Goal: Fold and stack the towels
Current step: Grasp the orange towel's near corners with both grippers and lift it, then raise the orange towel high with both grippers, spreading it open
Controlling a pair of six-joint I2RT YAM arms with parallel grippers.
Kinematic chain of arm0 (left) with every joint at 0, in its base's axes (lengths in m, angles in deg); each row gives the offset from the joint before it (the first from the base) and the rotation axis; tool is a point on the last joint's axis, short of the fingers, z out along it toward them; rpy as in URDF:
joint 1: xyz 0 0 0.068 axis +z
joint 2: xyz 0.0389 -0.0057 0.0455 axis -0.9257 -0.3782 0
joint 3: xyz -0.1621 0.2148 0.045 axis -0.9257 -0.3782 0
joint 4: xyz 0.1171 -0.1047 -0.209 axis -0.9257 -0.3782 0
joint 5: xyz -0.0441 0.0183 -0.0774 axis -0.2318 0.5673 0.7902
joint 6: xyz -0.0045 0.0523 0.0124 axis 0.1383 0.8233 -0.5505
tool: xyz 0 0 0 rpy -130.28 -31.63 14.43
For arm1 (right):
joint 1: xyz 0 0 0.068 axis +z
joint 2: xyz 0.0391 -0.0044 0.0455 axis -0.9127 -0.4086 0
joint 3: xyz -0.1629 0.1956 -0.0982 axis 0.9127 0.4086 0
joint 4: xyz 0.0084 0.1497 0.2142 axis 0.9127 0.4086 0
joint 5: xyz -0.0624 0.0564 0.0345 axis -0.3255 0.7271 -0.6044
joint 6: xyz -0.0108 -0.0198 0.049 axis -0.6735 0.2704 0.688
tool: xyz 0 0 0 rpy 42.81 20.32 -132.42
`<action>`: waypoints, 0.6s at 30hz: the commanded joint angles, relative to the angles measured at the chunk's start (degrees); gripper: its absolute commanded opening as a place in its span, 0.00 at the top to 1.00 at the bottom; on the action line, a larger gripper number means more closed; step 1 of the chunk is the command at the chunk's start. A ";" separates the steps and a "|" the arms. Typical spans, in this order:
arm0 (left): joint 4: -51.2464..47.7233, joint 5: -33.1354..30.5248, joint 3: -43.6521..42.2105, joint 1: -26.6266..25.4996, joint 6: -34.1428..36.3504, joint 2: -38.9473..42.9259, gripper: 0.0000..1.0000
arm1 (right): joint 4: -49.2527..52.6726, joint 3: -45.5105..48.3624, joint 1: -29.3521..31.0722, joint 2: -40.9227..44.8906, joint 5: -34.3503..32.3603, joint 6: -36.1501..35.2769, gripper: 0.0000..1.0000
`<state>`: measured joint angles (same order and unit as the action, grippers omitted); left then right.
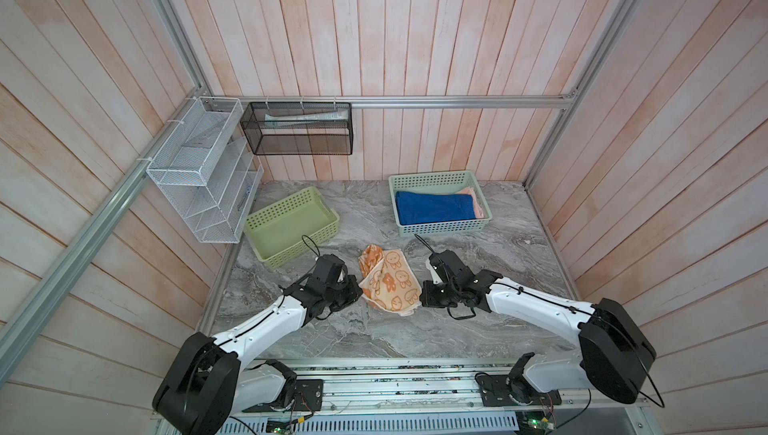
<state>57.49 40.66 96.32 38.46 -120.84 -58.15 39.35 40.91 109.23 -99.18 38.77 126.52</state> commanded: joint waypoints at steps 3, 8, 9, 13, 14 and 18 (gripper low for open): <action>-9.32 -9.23 10.23 -0.18 9.82 8.45 1.00 | 4.75 -6.37 -0.11 8.35 -8.47 -2.69 1.00; -15.55 -14.34 21.59 -1.65 16.71 13.59 1.00 | 11.02 -15.29 0.41 15.74 -16.16 -6.51 1.00; -16.72 -15.71 24.72 -2.92 18.23 14.15 1.00 | 12.07 -17.73 0.50 16.76 -17.36 -7.53 1.00; -21.22 -21.50 37.67 -8.92 22.63 13.22 1.00 | 18.90 -30.12 1.09 16.79 -20.15 -12.53 1.00; -22.21 -23.10 41.04 -10.84 23.37 12.75 1.00 | 21.33 -33.97 1.36 16.17 -20.84 -13.67 1.00; -24.33 -28.50 51.35 -18.03 25.32 11.40 1.00 | 29.83 -48.44 3.27 13.72 -22.63 -17.10 1.00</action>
<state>37.54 19.48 143.16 23.09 -99.62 -46.35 58.80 -1.36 111.66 -84.42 20.91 113.89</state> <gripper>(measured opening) 0.046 0.058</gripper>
